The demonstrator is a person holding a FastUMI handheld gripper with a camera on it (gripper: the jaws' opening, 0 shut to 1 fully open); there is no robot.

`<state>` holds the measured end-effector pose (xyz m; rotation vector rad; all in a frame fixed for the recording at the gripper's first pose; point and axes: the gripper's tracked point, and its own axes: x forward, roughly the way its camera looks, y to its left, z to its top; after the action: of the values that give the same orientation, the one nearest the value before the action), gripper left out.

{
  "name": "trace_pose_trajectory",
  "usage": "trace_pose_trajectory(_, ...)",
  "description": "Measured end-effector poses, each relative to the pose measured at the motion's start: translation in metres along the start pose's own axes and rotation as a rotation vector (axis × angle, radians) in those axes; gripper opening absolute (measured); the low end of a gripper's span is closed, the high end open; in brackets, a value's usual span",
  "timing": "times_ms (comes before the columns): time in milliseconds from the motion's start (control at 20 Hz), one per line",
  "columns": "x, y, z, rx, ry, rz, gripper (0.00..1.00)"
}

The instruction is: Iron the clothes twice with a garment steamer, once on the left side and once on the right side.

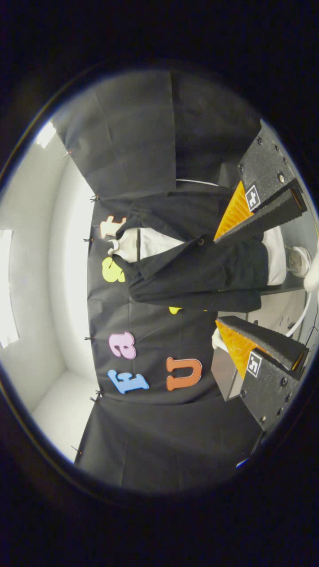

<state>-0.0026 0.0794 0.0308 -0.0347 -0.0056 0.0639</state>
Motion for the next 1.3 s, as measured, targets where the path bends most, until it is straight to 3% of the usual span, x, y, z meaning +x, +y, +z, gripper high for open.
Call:
trace_pose_trajectory(450, 0.084, 0.104, -0.045, 0.035, 0.197, 0.148, 0.99)
trace_pose_trajectory(850, 0.224, 0.207, -0.106, 0.106, 0.397, 0.271, 0.99)
trace_pose_trajectory(1300, 0.359, 0.263, -0.199, 0.071, 0.659, 0.256, 0.97)
